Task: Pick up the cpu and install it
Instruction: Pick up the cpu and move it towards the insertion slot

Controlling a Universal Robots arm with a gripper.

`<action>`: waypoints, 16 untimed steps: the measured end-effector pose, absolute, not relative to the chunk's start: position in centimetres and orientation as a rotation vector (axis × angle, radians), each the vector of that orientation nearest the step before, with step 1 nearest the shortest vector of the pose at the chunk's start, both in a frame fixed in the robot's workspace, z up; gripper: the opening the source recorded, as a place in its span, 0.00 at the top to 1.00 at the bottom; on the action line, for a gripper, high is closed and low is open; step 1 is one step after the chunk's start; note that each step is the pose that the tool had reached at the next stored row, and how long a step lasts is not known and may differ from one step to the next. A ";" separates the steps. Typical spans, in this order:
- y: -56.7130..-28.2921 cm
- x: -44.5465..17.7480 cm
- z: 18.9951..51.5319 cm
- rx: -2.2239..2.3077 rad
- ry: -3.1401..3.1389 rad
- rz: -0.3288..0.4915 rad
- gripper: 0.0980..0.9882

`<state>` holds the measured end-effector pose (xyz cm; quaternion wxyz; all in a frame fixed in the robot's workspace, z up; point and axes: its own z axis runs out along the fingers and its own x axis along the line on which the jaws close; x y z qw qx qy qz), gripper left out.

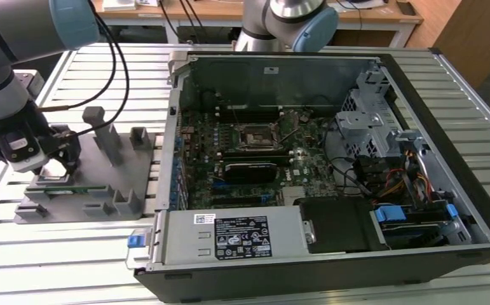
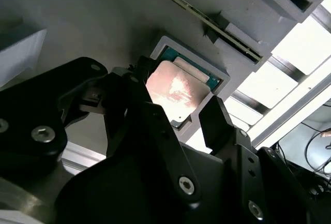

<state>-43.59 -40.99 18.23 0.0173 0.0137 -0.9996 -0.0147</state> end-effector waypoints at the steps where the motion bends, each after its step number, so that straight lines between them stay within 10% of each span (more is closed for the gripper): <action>1: -41.0 -43.6 18.2 0.040 -3.106 -0.045 0.37; 16: -41.0 -42.7 18.5 0.032 -3.107 -0.044 0.47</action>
